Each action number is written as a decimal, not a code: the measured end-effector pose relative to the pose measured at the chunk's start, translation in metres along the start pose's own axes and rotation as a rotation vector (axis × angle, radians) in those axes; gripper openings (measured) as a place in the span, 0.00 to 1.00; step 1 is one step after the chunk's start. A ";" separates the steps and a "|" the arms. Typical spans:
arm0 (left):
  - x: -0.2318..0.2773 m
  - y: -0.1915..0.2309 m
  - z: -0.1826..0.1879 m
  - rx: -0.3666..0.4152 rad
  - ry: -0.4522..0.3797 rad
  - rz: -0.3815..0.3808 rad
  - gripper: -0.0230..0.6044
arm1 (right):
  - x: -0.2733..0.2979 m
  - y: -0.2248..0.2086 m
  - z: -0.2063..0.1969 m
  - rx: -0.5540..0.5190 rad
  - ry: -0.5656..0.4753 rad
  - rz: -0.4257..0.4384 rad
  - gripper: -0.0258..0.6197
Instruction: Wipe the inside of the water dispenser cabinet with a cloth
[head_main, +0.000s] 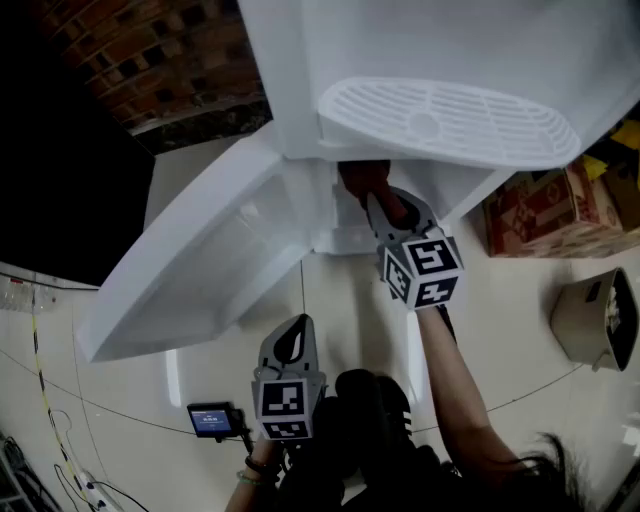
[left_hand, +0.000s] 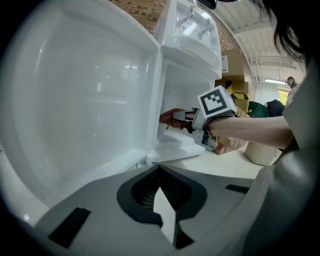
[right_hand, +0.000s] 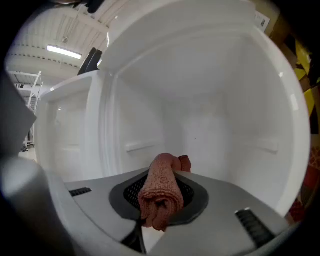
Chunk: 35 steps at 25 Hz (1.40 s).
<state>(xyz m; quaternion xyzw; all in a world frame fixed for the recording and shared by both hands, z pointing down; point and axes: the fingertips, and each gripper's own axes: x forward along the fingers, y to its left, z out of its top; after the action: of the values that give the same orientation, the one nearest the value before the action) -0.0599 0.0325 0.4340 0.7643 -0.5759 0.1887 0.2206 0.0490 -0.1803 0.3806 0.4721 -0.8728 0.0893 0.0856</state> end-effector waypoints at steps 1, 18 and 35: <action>0.002 0.001 0.000 0.002 0.005 -0.004 0.04 | 0.011 0.000 -0.001 0.009 0.006 0.005 0.15; 0.021 0.016 0.010 -0.002 0.018 -0.027 0.04 | 0.045 -0.062 -0.057 0.097 0.200 -0.153 0.15; 0.018 0.018 0.014 -0.011 0.007 -0.018 0.04 | 0.007 -0.015 -0.028 0.002 0.106 -0.093 0.15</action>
<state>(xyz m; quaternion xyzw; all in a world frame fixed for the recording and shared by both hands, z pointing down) -0.0723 0.0064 0.4341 0.7676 -0.5693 0.1861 0.2283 0.0598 -0.1873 0.4107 0.5067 -0.8442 0.1112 0.1350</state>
